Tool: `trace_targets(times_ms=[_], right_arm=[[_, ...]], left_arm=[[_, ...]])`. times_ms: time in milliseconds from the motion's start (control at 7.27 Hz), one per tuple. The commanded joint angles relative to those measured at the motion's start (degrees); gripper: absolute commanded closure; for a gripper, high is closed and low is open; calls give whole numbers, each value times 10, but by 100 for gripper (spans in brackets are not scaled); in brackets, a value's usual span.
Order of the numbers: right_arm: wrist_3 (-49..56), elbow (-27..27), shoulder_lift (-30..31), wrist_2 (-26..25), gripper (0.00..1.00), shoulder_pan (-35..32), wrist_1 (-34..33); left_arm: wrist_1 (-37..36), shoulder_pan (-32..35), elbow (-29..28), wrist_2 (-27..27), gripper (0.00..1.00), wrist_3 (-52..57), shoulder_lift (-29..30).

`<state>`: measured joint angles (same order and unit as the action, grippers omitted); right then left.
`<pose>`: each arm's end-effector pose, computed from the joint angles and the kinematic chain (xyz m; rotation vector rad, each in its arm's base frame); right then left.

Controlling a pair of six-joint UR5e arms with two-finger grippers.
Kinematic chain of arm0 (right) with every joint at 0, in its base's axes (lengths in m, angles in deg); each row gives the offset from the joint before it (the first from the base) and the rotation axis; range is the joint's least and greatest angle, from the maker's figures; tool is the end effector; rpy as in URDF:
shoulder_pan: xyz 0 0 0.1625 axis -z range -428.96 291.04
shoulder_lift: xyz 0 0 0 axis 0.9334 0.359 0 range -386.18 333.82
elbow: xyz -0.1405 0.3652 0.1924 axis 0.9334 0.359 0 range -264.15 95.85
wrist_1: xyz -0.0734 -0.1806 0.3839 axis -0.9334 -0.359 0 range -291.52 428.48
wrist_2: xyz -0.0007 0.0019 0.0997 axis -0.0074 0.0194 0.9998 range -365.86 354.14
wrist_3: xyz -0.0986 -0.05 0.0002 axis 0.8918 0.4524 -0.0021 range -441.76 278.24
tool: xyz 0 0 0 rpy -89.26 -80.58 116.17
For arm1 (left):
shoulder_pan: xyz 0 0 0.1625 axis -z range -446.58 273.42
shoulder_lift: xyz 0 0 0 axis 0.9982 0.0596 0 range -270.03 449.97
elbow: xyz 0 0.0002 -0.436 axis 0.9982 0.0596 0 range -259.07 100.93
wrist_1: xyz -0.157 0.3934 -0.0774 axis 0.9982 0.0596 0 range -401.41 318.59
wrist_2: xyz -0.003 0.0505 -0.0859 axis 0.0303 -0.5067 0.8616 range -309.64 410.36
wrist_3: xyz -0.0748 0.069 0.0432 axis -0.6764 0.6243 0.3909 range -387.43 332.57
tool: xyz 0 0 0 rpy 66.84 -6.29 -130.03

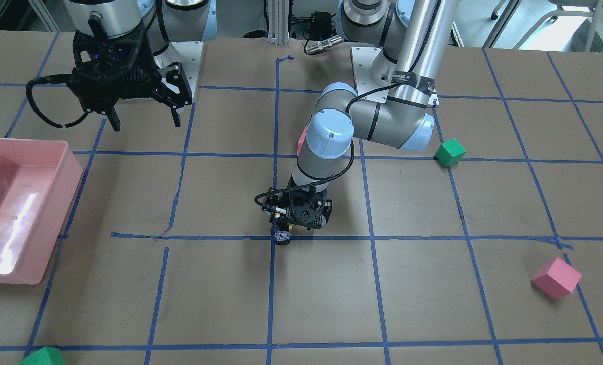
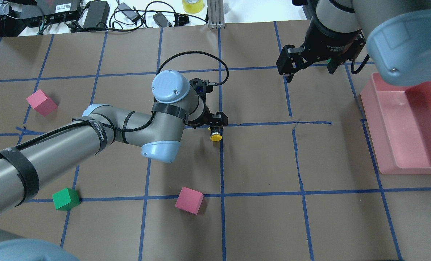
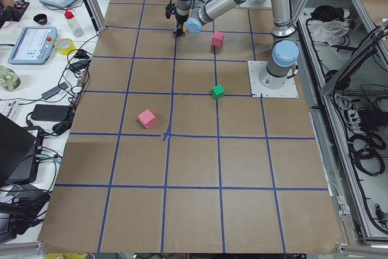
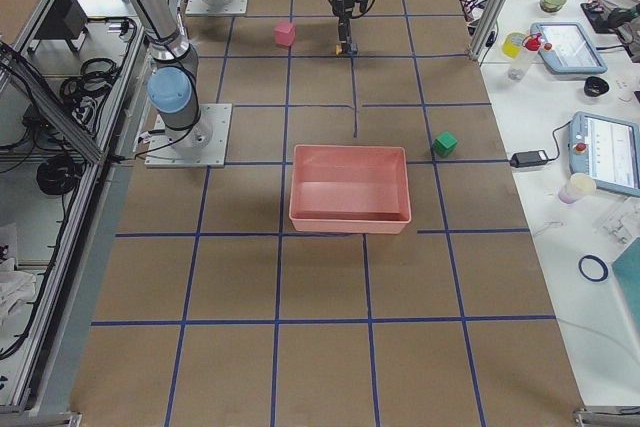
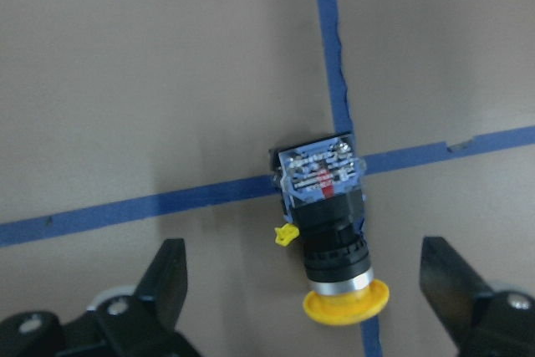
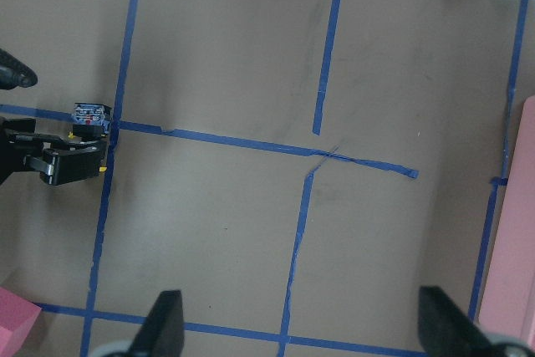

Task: Align button upright
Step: 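Reach the left gripper across toward the switch lying on the table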

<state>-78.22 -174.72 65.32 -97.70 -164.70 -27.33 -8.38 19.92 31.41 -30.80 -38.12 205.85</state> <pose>0.1801 -0.4943 0.5070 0.2483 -3.0964 0.1838 -0.3119 -0.5239 0.1695 -0.1703 -2.9363 0.2121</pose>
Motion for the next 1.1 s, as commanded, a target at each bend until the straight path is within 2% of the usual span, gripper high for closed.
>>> trace_targets(times_ms=[0, 413, 550, 825, 963], right_arm=[[0, 0, 0, 1, 0, -1, 0], [0, 0, 0, 1, 0, 0, 0], [0, 0, 0, 0, 0, -1, 0], [-1, 0, 0, 1, 0, -1, 0], [0, 0, 0, 0, 0, 0, 0]], left_arm=[[-9, 0, 0, 4, 7, -1, 18], [-18, 18, -1, 6, 10, -23, 22], [-17, 19, -1, 6, 35, -23, 23], [-16, 19, -3, 8, 100, -26, 22], [-15, 19, -6, 7, 100, -51, 20]])
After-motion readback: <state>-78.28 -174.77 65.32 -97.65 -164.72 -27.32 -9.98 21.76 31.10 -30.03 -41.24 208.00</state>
